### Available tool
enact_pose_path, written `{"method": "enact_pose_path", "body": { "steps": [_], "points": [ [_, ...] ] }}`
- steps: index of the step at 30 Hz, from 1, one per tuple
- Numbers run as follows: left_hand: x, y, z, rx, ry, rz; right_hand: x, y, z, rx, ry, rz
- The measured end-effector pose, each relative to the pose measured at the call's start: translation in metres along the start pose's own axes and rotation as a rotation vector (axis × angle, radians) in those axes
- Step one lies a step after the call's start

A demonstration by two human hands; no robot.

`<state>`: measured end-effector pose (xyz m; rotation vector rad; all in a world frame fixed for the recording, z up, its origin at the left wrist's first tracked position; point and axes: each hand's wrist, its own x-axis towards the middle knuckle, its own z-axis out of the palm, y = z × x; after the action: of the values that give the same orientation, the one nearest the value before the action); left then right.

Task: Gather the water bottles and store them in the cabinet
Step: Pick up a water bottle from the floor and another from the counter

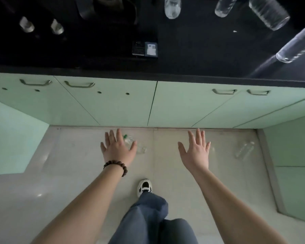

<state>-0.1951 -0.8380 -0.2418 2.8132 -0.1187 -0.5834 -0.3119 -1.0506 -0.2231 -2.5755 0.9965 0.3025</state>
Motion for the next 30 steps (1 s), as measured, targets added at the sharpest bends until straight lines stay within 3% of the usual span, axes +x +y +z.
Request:
{"method": "enact_pose_path", "body": {
  "steps": [8,16,30],
  "points": [
    [0.007,0.021,0.048,-0.022,0.003,-0.192,0.071,0.023,0.013,-0.053,-0.09,-0.172],
    [0.031,0.036,0.14,-0.058,-0.012,-0.335,0.151,0.071,0.073,-0.135,-0.186,-0.353],
    [0.196,-0.026,0.436,-0.322,-0.005,-0.543,0.282,0.108,0.338,-0.132,-0.175,-0.549]
  ]
}}
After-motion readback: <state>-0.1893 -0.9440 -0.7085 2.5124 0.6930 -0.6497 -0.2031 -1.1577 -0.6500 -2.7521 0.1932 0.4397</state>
